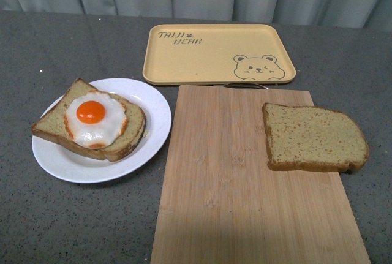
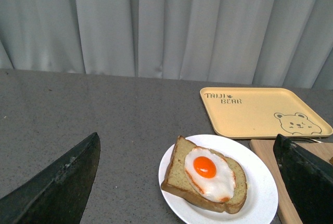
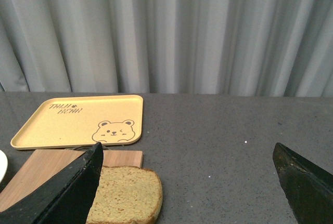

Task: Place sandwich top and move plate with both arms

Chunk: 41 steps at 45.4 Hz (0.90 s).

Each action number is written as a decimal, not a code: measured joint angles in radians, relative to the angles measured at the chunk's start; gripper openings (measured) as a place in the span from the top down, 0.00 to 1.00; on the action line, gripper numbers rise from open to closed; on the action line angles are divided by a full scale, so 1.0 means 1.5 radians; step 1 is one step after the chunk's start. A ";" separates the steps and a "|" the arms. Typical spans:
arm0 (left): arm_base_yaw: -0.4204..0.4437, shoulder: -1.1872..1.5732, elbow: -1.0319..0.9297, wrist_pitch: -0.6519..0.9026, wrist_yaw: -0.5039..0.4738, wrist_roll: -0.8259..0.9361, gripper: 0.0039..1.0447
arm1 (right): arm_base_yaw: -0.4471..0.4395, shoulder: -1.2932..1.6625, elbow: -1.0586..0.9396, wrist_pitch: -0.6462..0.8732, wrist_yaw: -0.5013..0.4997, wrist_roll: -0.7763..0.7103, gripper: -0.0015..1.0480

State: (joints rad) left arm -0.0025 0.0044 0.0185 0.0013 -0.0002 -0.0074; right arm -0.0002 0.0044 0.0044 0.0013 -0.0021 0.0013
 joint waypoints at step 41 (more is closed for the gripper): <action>0.000 0.000 0.000 -0.001 0.000 0.000 0.06 | -0.148 0.730 0.157 0.291 -0.033 -0.120 0.09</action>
State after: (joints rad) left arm -0.0025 0.0040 0.0185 0.0006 -0.0002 -0.0074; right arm -0.2222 1.0992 0.2394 0.4374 -0.0517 -0.1783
